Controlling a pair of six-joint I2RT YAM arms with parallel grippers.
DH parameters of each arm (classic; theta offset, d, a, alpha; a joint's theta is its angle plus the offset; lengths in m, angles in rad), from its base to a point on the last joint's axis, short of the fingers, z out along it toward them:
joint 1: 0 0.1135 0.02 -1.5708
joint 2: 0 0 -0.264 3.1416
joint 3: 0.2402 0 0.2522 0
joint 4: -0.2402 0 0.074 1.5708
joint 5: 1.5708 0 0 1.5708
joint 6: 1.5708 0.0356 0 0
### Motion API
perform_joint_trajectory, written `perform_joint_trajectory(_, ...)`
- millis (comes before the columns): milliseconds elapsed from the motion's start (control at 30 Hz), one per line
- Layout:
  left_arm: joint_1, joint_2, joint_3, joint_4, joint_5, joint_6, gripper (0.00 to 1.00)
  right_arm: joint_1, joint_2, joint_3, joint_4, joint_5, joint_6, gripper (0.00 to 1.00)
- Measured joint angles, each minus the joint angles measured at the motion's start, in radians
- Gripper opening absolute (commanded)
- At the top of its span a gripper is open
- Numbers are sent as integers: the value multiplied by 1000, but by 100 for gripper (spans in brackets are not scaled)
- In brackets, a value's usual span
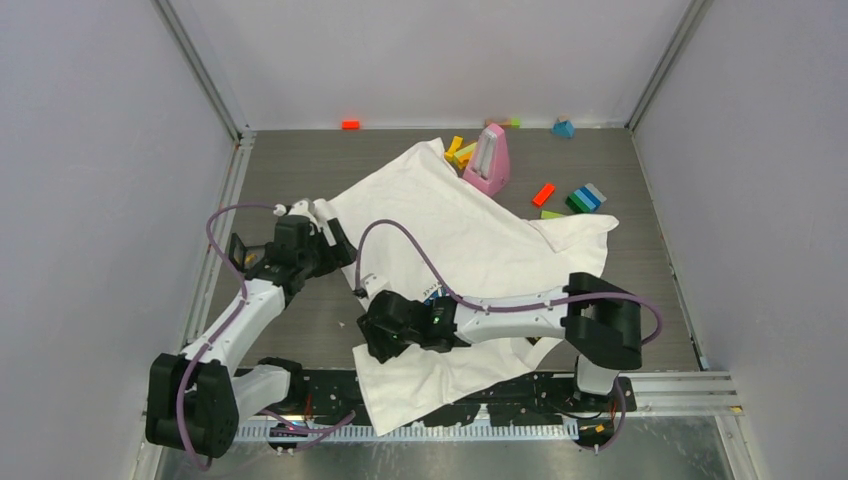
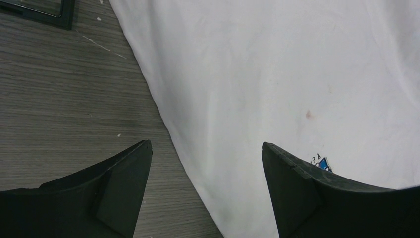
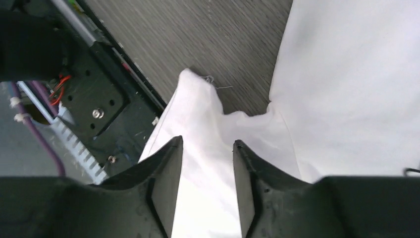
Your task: Pin the brooch onto the clothing
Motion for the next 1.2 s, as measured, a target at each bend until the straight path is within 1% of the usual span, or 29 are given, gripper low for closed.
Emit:
perform_joint_trajectory(67, 2, 4, 0, 0, -1, 0, 88, 2, -45, 12, -36, 14, -15, 68)
perform_joint_trajectory(133, 2, 8, 0, 0, -1, 0, 90, -7, -91, 46, -84, 47, -42, 72)
perform_joint_trajectory(233, 4, 13, 0, 0, -1, 0, 90, -52, -148, 82, -114, 72, -67, 74)
perform_joint_trajectory(333, 8, 20, 0, 0, -1, 0, 88, -170, -182, 96, -122, 83, -91, 75)
perform_joint_trajectory(367, 10, 23, 0, 0, -1, 0, 87, -239, -182, 98, -123, 88, -97, 75)
perform_joint_trajectory(433, 11, 26, 0, 0, 0, 0, 86, -338, -171, 103, -131, 95, -116, 74)
perform_joint_trajectory(533, 13, 26, 0, -1, 0, 0, 84, -475, -115, 135, -144, 111, -156, 71)
perform_joint_trajectory(567, 14, 26, 0, -2, 0, 0, 83, -512, -88, 151, -146, 115, -171, 68)
perform_joint_trajectory(667, 14, 26, 0, -6, 0, 0, 81, -589, 8, 218, -153, 122, -212, 65)
perform_joint_trajectory(700, 14, 26, 0, -8, 0, 0, 80, -610, 46, 248, -151, 121, -227, 62)
perform_joint_trajectory(767, 14, 28, 0, -10, 0, 0, 80, -644, 113, 299, -151, 122, -249, 59)
perform_joint_trajectory(967, 14, 38, 0, -19, 0, 0, 80, -733, 311, 443, -150, 116, -287, 58)
perform_joint_trajectory(1200, 14, 38, 0, -23, 0, 0, 80, -793, 404, 509, -169, 112, -308, 58)
